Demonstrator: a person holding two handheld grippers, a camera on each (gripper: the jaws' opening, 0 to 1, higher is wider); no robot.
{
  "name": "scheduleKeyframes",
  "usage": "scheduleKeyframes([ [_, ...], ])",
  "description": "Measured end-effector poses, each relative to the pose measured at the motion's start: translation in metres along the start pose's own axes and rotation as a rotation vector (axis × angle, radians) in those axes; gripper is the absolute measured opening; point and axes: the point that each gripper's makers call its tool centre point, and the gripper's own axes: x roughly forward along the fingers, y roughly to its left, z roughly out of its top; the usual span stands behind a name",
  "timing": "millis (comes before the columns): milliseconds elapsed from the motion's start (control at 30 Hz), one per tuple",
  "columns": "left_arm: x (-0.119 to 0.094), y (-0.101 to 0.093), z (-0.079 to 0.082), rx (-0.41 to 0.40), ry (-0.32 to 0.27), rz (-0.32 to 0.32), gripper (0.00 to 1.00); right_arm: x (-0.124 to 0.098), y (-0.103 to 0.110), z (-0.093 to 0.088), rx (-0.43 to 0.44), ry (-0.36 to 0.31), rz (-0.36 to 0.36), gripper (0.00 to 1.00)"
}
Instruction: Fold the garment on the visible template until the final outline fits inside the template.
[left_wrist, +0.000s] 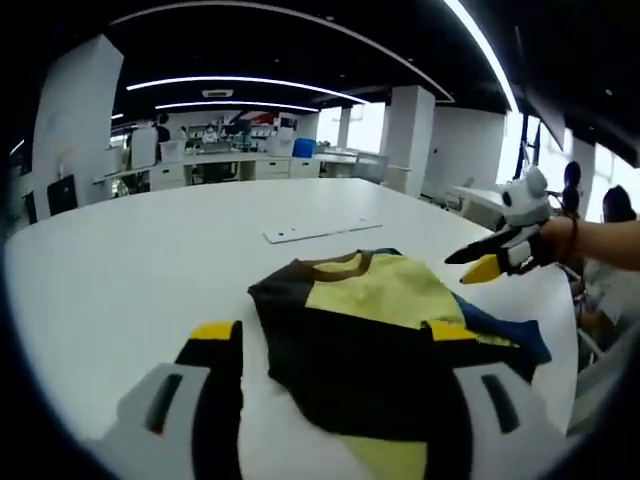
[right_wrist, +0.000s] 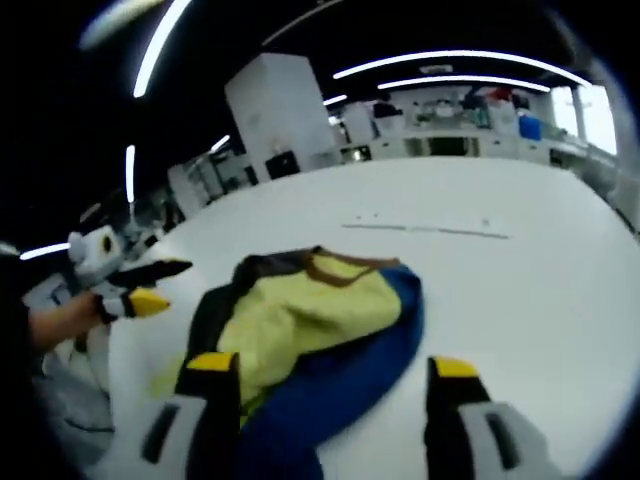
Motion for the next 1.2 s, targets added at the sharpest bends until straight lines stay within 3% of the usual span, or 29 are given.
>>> scheduleKeyframes([
  [267, -0.022, -0.041, -0.013, 0.030, 0.020, -0.075, 0.68, -0.032, 0.036, -0.026, -0.040, 0.005, 0.149, 0.76],
  [467, -0.033, -0.072, -0.033, 0.073, 0.064, -0.152, 0.61, -0.050, 0.048, -0.052, -0.067, 0.039, 0.209, 0.74],
  [600, -0.036, -0.086, -0.041, 0.096, 0.075, -0.171, 0.58, -0.057, 0.054, -0.067, -0.095, 0.071, 0.237, 0.71],
  [667, -0.036, -0.095, -0.047, 0.151, 0.096, -0.163, 0.56, -0.063, 0.063, -0.078, -0.097, 0.084, 0.260, 0.71],
  [833, -0.035, -0.105, -0.058, 0.176, 0.112, -0.166, 0.51, -0.069, 0.072, -0.102, -0.148, 0.135, 0.250, 0.69],
  [933, -0.034, -0.114, -0.066, 0.139, 0.118, -0.168, 0.48, -0.072, 0.073, -0.114, -0.177, 0.165, 0.231, 0.67],
  [1200, -0.027, -0.131, -0.097, 0.131, 0.190, -0.158, 0.38, -0.080, 0.072, -0.134, -0.323, 0.215, 0.162, 0.52],
])
